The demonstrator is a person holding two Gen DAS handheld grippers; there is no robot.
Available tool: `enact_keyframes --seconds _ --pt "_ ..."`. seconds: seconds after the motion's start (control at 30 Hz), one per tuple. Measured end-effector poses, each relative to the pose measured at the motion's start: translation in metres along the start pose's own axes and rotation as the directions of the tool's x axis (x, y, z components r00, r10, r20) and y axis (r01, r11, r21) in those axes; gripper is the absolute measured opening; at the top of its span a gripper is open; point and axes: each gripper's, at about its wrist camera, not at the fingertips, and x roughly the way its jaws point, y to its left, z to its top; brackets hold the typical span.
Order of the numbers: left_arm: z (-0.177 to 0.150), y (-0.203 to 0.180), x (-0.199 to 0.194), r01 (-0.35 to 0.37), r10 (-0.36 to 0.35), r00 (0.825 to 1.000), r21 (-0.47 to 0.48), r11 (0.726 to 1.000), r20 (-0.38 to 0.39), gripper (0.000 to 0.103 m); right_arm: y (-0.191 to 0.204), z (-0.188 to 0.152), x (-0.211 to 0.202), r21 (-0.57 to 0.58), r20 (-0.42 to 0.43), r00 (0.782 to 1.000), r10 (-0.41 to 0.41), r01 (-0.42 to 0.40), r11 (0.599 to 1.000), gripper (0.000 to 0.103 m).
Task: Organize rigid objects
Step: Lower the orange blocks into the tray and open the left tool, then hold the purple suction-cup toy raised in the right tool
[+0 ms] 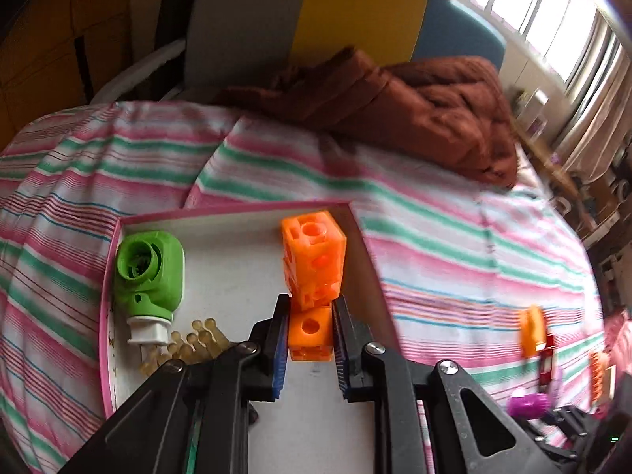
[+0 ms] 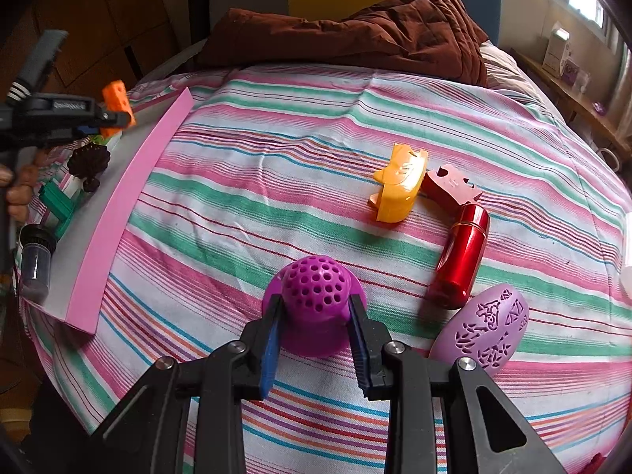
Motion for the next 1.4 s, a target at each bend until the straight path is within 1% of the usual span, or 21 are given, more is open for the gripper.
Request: enact_keyframes --seconds 0.03,0.07,0.1,0.2,0.27,0.37,0.47,0.6,0.67,0.73,0.83,0.93,1.07,1.2,1.4 --pt "0.000 0.001 0.004 -0.014 0.014 1.000 -0.004 1.000 -0.006 0.023 0.000 0.000 0.000 0.002 0.000 1.000 0.001 -0.001 1.000 0.032" --pt "0.000 0.001 0.005 -0.020 0.020 1.000 0.006 1.000 0.005 0.025 0.000 0.000 0.000 0.003 0.000 1.000 0.001 -0.001 1.000 0.032" --pt "0.002 0.000 0.005 -0.035 0.035 0.999 0.019 0.999 0.010 0.032 0.000 0.000 0.000 0.005 0.000 1.000 0.002 -0.002 1.000 0.032" --pt "0.002 0.004 0.001 -0.009 0.009 1.000 -0.011 1.000 0.006 0.035 0.000 0.001 0.000 0.009 0.000 1.000 0.001 -0.001 1.000 0.032" --pt "0.001 0.006 -0.008 -0.026 0.027 0.999 -0.022 0.999 0.033 0.036 0.001 0.000 -0.001 0.006 0.002 1.000 -0.002 0.002 1.000 0.032" --pt "-0.003 0.008 -0.021 -0.025 0.027 0.998 -0.034 0.999 0.062 0.036 0.001 0.000 -0.001 0.002 0.002 1.000 -0.006 0.006 1.000 0.032" --pt "-0.010 0.004 -0.041 -0.047 0.049 0.992 -0.019 0.999 0.117 0.036 0.002 0.000 -0.001 -0.005 0.003 1.000 -0.013 0.013 1.000 0.032" --pt "-0.031 -0.008 -0.069 -0.096 0.090 0.979 0.027 0.995 0.183 0.036 0.003 0.001 -0.001 -0.011 0.004 1.000 -0.020 0.021 1.000 0.032" --pt "-0.045 -0.015 -0.082 -0.118 0.104 0.971 0.058 0.991 0.214 0.036 0.003 0.001 -0.001 -0.014 0.005 1.000 -0.025 0.025 1.000 0.032" --pt "-0.058 -0.021 -0.093 -0.130 0.107 0.967 0.086 0.988 0.231 0.036 0.004 0.001 -0.001 -0.018 0.005 1.000 -0.029 0.029 0.999 0.032" --pt "-0.078 -0.028 -0.104 -0.143 0.116 0.964 0.099 0.985 0.239 0.036 0.005 0.002 -0.001 -0.021 0.007 0.999 -0.034 0.034 0.999 0.032" --pt "-0.096 -0.030 -0.112 -0.152 0.127 0.961 0.088 0.984 0.246 0.036 0.006 0.002 -0.002 -0.025 0.008 0.999 -0.041 0.041 0.999 0.032" --pt "-0.114 -0.028 -0.117 -0.154 0.133 0.963 0.073 0.985 0.236 0.036 0.006 0.002 -0.002 -0.027 0.010 0.999 -0.046 0.046 0.999 0.032" --pt "-0.127 -0.026 -0.121 -0.174 0.151 0.959 0.075 0.982 0.240 0.036 0.006 0.002 -0.002 -0.028 0.012 0.999 -0.052 0.052 0.998 0.032" --pt "-0.133 -0.021 -0.124 -0.171 0.152 0.961 0.064 0.983 0.230 0.036 0.006 0.002 -0.003 -0.029 0.013 0.998 -0.055 0.055 0.998 0.032"
